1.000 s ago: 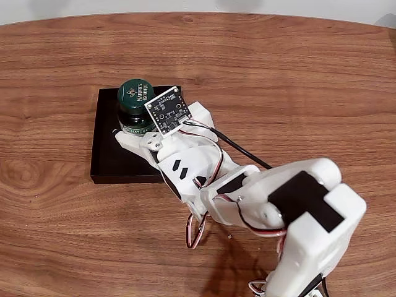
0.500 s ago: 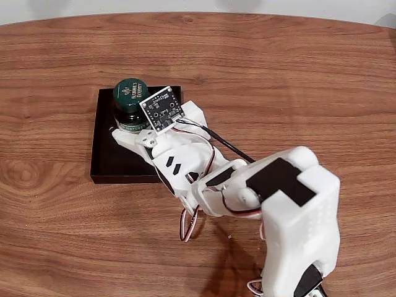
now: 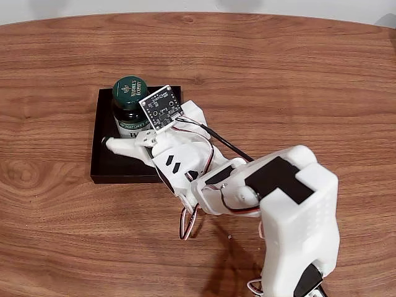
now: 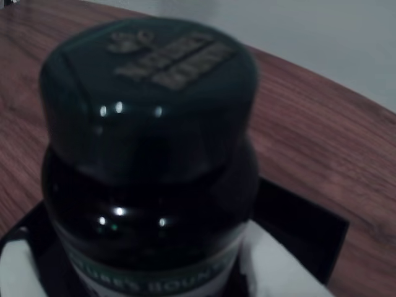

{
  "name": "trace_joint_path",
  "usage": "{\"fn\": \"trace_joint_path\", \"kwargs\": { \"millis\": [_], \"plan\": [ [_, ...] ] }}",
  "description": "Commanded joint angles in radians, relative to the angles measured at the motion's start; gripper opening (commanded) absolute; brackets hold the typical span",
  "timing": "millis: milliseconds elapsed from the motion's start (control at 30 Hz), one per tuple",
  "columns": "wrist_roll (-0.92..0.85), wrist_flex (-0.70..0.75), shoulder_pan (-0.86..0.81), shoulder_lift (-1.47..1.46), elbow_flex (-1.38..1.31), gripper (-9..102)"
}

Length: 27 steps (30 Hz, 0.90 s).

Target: Pick up the pill bottle and place it in the black box.

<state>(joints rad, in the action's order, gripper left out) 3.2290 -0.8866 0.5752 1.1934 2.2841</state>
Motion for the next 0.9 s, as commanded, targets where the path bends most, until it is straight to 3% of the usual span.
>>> {"fn": "trace_joint_path", "kwargs": {
  "millis": [0,467,867],
  "plan": [
    [0.023,0.011,-0.02,0.149,0.014,47],
    [0.074,0.094,-0.083,0.417,0.14,49],
    [0.071,0.291,-0.107,0.765,0.328,44]
  ]
}}
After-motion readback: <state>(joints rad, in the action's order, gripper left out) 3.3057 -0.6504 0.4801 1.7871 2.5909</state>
